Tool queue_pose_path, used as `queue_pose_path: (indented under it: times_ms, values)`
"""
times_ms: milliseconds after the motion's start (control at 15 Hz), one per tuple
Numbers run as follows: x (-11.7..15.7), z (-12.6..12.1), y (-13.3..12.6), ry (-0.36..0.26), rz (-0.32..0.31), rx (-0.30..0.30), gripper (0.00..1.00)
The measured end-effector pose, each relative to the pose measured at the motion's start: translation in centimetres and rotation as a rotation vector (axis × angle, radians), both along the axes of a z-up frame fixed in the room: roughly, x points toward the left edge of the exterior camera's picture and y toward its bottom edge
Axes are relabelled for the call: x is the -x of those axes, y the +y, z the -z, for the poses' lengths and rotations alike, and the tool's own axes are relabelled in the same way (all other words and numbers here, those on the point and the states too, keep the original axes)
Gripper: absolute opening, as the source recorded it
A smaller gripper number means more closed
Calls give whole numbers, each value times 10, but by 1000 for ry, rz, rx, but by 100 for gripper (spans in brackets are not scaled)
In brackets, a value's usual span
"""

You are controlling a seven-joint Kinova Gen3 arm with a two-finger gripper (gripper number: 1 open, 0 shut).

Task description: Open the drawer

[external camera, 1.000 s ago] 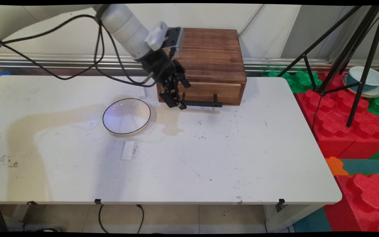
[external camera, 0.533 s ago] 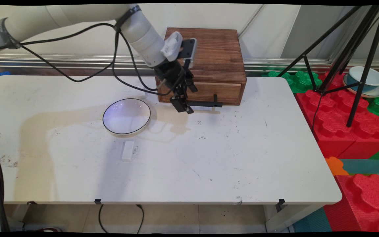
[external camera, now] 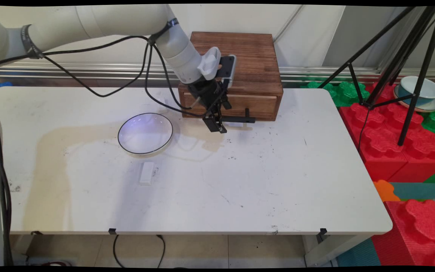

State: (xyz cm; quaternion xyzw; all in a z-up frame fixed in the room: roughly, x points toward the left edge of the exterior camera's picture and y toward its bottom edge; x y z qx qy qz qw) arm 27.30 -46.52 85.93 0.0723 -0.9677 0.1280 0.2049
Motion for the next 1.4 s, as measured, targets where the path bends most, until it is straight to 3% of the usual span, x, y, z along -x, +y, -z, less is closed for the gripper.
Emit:
queue_pose_path:
  times_ms: [733, 1400]
  values:
    - [6, 29, -19, -54, -19, -7, 100]
    - [12, 46, -14, -56, -7, -39, 100]
